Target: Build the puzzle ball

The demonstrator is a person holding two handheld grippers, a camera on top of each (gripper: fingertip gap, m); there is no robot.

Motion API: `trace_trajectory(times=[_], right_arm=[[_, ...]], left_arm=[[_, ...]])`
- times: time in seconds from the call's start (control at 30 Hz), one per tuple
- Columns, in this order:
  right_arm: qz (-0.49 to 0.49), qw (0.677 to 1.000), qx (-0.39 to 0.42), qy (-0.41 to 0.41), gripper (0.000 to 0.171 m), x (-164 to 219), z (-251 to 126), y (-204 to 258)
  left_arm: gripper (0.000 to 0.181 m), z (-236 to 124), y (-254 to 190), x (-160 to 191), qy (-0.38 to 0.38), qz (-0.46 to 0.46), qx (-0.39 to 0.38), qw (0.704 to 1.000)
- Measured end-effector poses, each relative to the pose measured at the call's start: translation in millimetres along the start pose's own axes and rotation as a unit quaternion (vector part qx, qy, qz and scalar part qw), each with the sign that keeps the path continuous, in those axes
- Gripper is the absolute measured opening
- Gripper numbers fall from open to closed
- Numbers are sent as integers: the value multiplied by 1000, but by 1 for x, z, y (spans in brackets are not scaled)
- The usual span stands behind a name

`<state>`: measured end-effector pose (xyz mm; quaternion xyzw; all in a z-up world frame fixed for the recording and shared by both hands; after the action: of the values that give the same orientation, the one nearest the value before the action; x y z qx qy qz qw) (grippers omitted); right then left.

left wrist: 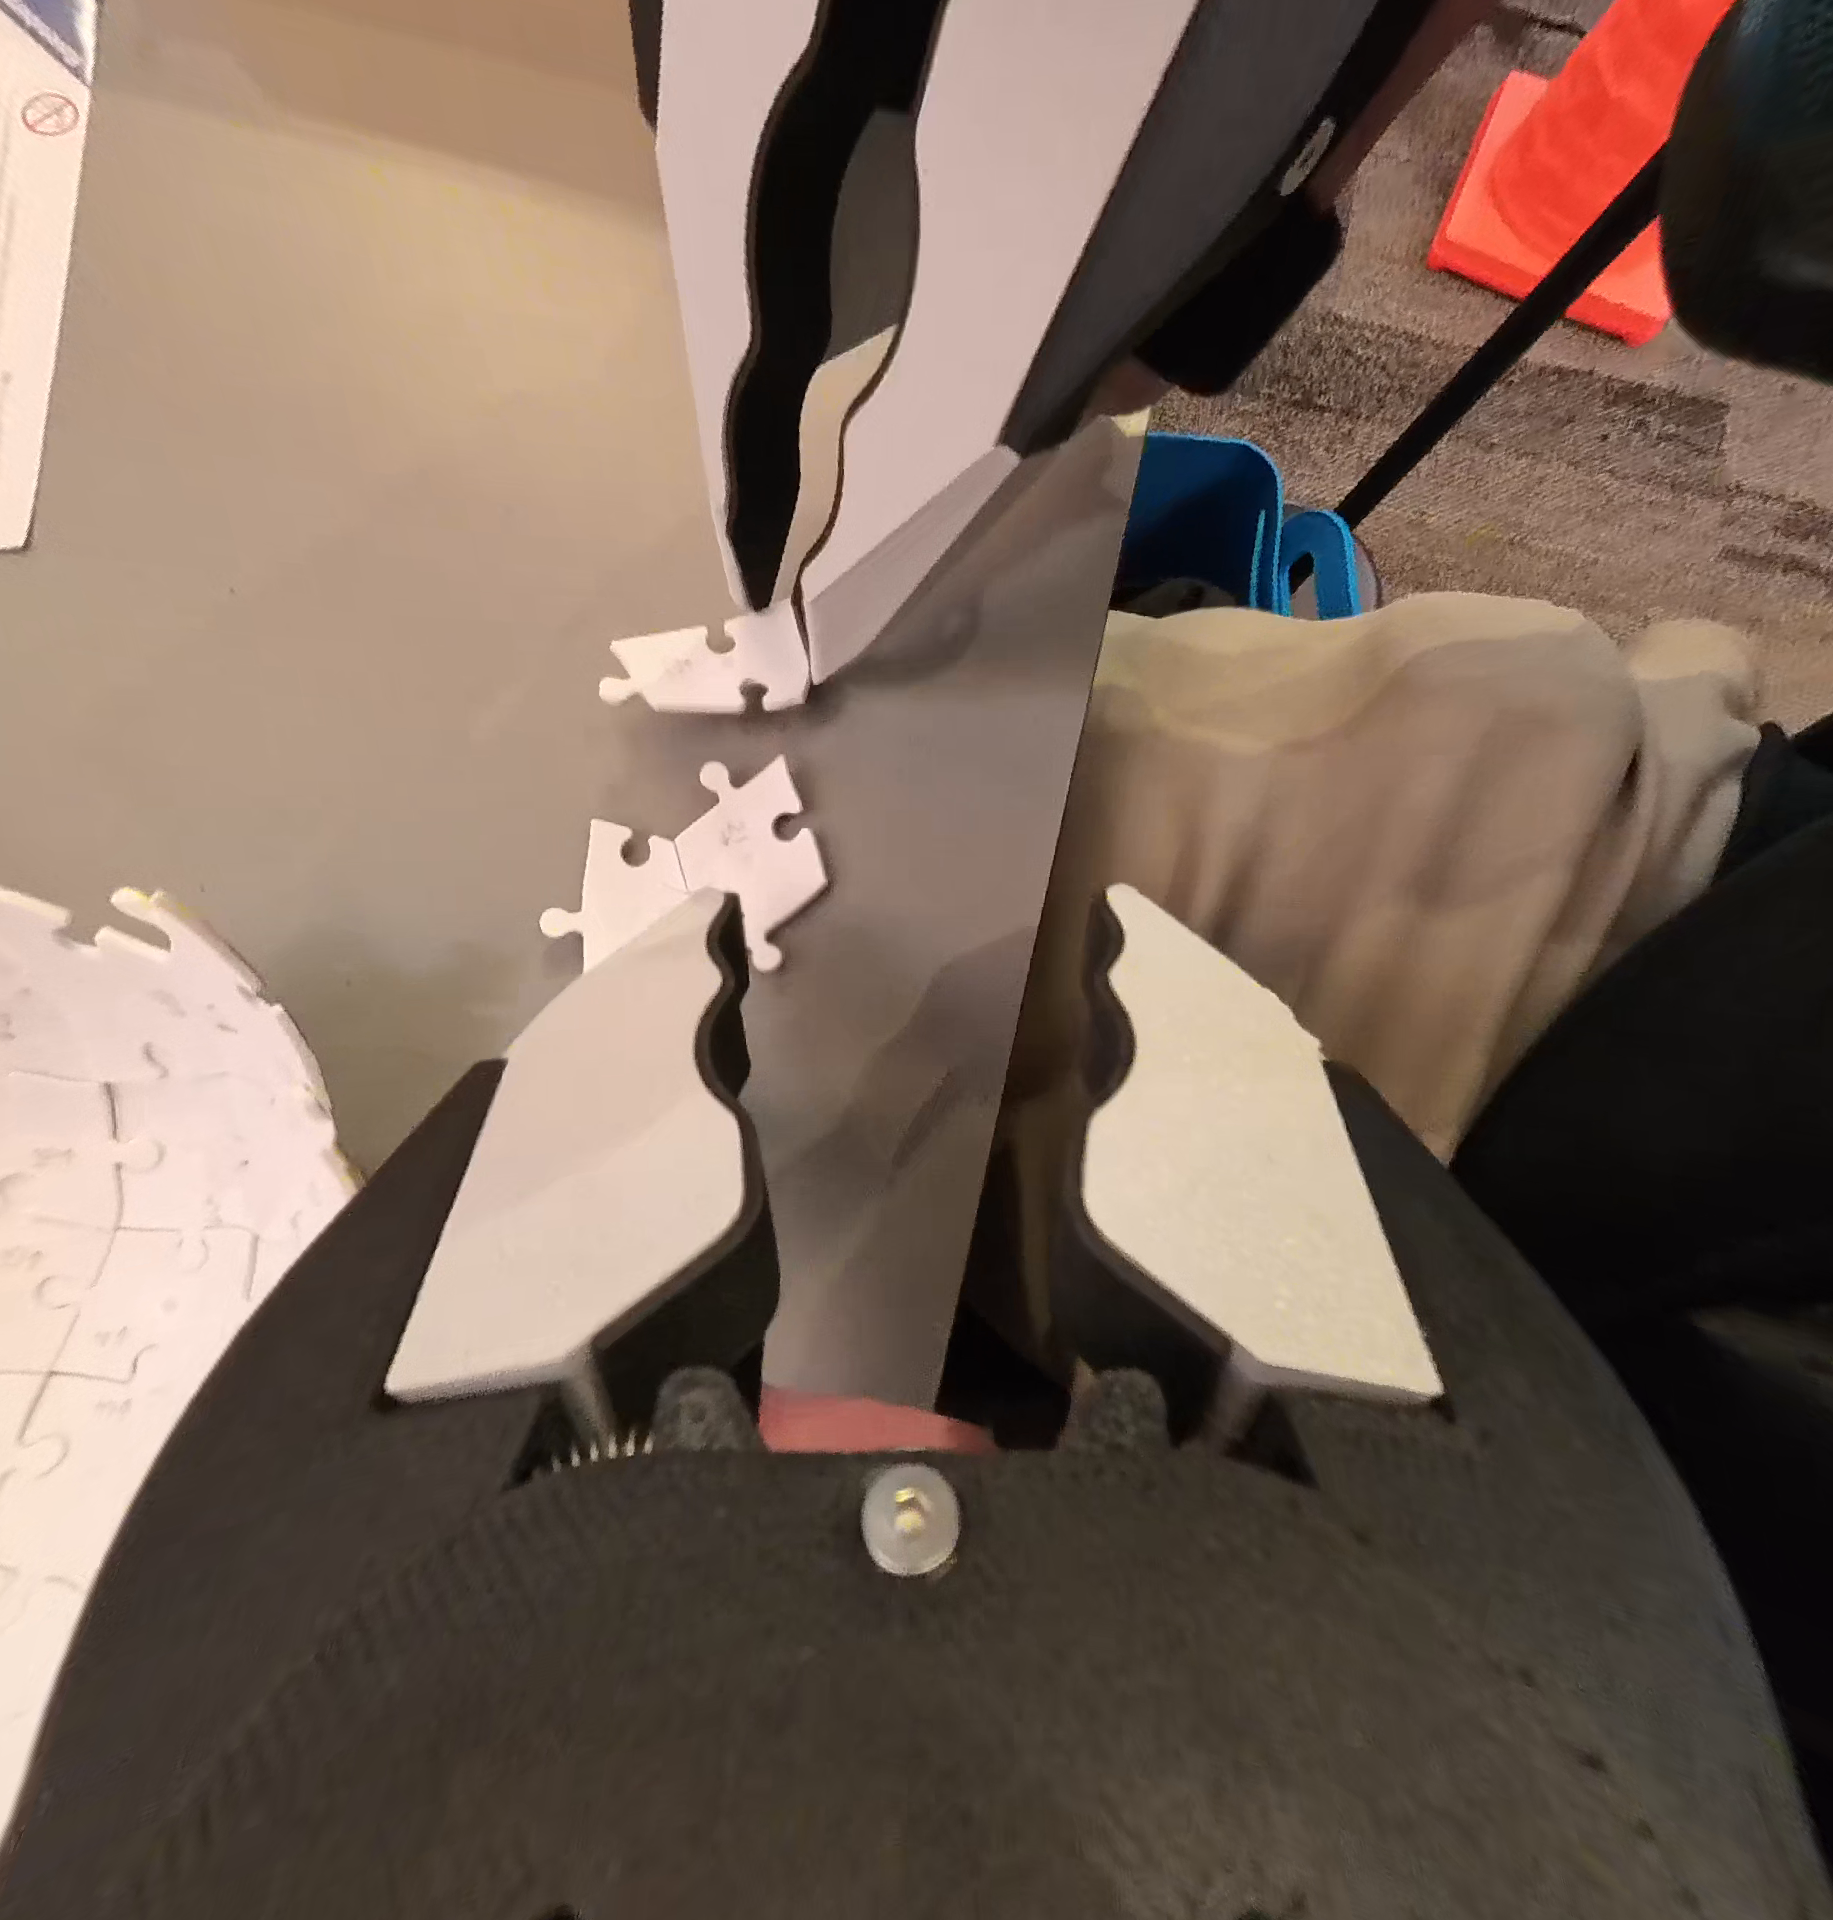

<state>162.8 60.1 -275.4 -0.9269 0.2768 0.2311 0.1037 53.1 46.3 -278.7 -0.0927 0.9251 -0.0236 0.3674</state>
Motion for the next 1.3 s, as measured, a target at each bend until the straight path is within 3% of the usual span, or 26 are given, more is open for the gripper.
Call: trace_trajectory(times=[0.9, 1.3], right_arm=[[20, 1000, -9, -16, 14, 5, -8, 7], [10, 1000, -14, -22, 14, -23, 11, 1]], left_arm=[[72, -1, -2, 5, 31, -3, -17, 999], [70, 0, 16, 12, 31, 11, -54, 998]])
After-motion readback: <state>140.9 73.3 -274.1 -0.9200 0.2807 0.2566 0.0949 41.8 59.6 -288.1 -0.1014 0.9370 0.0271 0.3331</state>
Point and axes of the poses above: each gripper's, where its closed fingertips meet, z out along the fingers, x out of its underside, y = z × x across the jaws, the point moved 6 cm from there along -z, back along the fingers, and after that the axes turned 8 degrees about -z, right-handed, at the moved point
